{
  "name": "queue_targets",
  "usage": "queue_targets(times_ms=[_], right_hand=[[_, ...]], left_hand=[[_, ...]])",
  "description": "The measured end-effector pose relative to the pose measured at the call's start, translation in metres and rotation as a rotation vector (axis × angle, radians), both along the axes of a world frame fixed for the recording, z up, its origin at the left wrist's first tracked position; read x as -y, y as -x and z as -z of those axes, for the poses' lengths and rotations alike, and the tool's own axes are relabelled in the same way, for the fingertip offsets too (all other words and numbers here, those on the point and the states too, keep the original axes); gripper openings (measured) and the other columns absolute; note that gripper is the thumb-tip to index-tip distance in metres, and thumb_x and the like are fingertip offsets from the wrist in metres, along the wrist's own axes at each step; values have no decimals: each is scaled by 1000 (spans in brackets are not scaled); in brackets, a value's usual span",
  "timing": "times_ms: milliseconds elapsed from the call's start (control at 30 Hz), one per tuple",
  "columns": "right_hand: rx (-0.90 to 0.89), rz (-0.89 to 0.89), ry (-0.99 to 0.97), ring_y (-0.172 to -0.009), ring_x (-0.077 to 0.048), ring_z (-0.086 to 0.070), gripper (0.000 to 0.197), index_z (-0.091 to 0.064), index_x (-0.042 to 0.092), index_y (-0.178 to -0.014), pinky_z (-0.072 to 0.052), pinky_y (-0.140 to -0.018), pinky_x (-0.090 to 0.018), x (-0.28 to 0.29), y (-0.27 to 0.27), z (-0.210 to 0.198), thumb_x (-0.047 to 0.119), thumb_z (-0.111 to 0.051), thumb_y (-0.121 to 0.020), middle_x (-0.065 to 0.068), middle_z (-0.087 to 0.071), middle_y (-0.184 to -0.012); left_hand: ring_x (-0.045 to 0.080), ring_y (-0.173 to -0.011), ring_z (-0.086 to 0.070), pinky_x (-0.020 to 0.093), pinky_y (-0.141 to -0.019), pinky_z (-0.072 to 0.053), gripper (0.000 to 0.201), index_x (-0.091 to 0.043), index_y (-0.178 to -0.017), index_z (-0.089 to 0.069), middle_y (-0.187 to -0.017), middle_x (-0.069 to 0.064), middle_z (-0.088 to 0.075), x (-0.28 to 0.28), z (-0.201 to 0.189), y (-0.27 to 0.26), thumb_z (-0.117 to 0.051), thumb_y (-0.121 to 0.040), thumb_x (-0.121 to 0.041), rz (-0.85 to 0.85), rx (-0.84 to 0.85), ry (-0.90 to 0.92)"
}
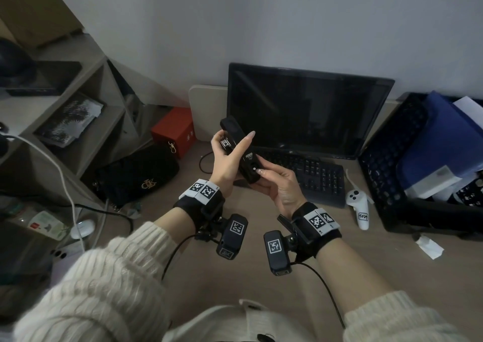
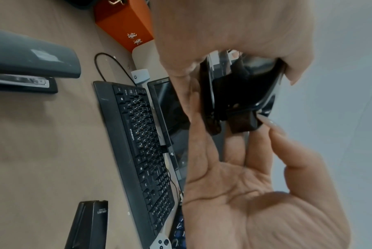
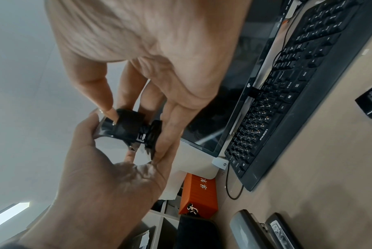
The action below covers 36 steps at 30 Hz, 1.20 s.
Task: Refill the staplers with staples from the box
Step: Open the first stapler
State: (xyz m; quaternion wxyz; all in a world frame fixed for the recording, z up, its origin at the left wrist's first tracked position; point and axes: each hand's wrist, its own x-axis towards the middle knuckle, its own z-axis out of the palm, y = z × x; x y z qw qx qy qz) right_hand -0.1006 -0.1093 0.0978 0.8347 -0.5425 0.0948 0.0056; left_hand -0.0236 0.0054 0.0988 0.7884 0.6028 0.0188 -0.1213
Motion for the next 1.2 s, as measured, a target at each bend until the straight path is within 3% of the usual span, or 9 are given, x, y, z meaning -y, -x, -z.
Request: queue_targets(times_ms=[67,200,367,567,700,800,900,1200], right_hand=[[11,-21,10,-111,-30,-64,35,-63,15,-120,-50,-97,-44,0,1,0,0,-50,-92,-9,-69,-116],[29,-45,16,-107,-25,-66,36,-61,16,-123,-51,-97,-43,-1,2,-1,0,-50,-93,-4,-71,-113],[29,-53,-12,-110,-27,-65,37,-58,13,-127,-51,-97,-41,-1,2,1,1,-50,-93,-9,-68,-118],[17,-51,-39,-107,-27,-66,37,-59,16,-126,-52,-96,-40,-2,2,2,2,-50,-93,-10,-66,-121],[4,-39,-15,-108,-23,-64,36,-60,18,-126,-49,-99,-42,-10,-1,3,4,-50,-95,-4,-69,-115],[-17,-32,1,-112,-23,-62,38,-56,17,-131,-45,-104,-46,-15,-1,5,6,-50,-95,-1,-70,-113],[-24,-49,-36,-112,-22,-61,37,-56,19,-130,-44,-105,-45,-17,-1,6,6,-49,-96,-1,-70,-113],[-18,-77,-57,-101,-12,-66,35,-60,23,-124,-51,-95,-32,-20,-1,3,4,-48,-96,3,-71,-109]], left_hand=[[17,-114,-63,40,-89,-57,75,-37,-137,-33,-129,2,-56,1,1,-1,-78,-79,-46,10,2,-3],[13,-109,-63,39,-82,-56,69,-41,-138,-34,-128,-1,-57,2,-1,-1,-74,-82,-45,22,-26,9],[13,-111,-63,38,-85,-56,58,-43,-129,-36,-127,-3,-57,4,-2,-1,-73,-85,-40,4,-29,43],[18,-116,-61,40,-97,-53,69,-39,-133,-36,-131,2,-56,10,2,-2,-77,-77,-44,-27,-51,80],[17,-108,-63,33,-90,-53,62,-31,-134,-37,-129,6,-58,12,4,-4,-73,-84,-36,-98,-89,121],[18,-115,-61,36,-100,-50,80,-24,-144,-35,-136,7,-56,14,7,-4,-75,-78,-40,-171,-92,146],[20,-118,-61,42,-106,-47,93,-23,-144,-35,-136,7,-56,16,7,-3,-76,-65,-48,-201,-69,145],[25,-122,-59,48,-108,-45,94,-22,-142,-39,-137,9,-56,14,9,-7,-76,-61,-52,-225,-49,175]])
